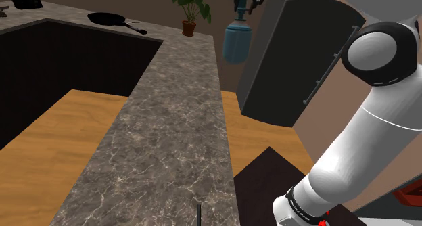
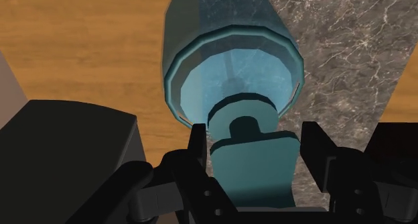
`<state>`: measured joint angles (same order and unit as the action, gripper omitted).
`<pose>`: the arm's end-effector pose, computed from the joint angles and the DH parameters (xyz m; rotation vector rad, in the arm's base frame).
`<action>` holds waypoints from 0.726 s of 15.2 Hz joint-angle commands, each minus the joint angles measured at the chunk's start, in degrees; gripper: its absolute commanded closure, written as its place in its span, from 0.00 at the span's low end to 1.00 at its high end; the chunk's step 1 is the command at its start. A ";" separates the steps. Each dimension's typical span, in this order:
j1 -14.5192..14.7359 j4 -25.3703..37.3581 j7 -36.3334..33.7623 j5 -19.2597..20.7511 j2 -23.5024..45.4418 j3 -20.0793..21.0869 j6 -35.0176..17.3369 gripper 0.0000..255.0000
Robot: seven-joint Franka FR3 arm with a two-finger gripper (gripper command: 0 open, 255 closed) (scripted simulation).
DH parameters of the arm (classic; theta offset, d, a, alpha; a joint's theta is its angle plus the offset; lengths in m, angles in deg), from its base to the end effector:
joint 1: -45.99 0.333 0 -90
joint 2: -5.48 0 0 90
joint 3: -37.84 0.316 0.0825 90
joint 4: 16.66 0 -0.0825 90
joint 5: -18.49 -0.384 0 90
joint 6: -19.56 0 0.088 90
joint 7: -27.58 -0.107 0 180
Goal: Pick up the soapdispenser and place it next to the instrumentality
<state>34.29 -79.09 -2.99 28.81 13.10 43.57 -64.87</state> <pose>0.5615 -0.0857 0.7639 2.8340 -1.0033 0.4233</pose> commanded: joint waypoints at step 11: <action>4.04 -28.84 -10.11 -0.87 -19.64 4.29 -7.74 1.00</action>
<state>37.94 -105.59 -12.10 28.09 -4.83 47.40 -72.09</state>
